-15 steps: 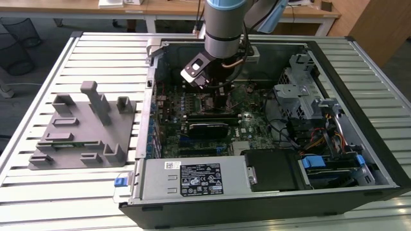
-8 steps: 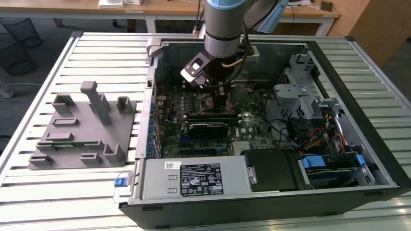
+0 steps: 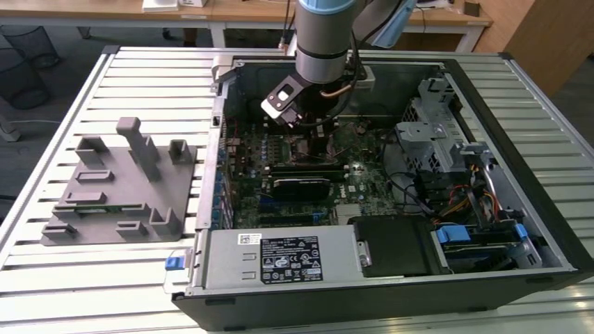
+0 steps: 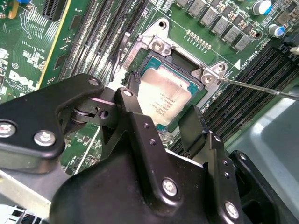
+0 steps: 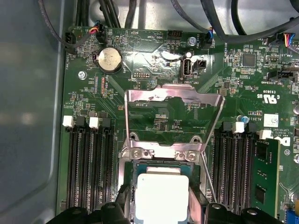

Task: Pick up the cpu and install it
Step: 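Place the cpu into insertion slot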

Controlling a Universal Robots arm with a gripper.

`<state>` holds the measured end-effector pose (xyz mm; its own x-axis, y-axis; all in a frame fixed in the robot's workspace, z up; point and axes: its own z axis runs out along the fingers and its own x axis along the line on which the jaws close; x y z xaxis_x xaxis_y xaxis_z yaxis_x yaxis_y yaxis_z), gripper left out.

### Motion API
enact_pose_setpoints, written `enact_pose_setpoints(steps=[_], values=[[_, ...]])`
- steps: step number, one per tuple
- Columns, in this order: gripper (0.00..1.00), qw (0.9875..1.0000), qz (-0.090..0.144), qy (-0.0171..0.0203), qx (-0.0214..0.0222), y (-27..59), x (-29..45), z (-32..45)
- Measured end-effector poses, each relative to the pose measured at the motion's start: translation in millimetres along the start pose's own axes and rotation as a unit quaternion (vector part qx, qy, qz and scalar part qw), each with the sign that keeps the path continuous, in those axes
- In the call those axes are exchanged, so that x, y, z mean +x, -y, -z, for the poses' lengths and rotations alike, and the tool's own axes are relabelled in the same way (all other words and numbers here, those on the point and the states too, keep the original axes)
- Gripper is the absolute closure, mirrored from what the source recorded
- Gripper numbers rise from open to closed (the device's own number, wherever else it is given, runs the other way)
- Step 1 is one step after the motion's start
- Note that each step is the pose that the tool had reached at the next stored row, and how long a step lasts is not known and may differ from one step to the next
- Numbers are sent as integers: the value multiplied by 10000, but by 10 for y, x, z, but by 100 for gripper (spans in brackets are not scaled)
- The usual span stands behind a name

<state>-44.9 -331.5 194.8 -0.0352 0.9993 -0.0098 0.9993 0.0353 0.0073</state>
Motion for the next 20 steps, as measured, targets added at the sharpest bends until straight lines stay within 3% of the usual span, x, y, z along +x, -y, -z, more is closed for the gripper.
enact_pose_setpoints(steps=[10,11,14,17,20], values=[[41,10000,1,5,0,-1,-1,137],[47,10000,1,5,0,-1,-1,148],[53,10000,1,5,1,-1,-2,181],[71,10000,1,5,3,-2,-2,210],[76,10000,1,5,6,-2,-2,237]])
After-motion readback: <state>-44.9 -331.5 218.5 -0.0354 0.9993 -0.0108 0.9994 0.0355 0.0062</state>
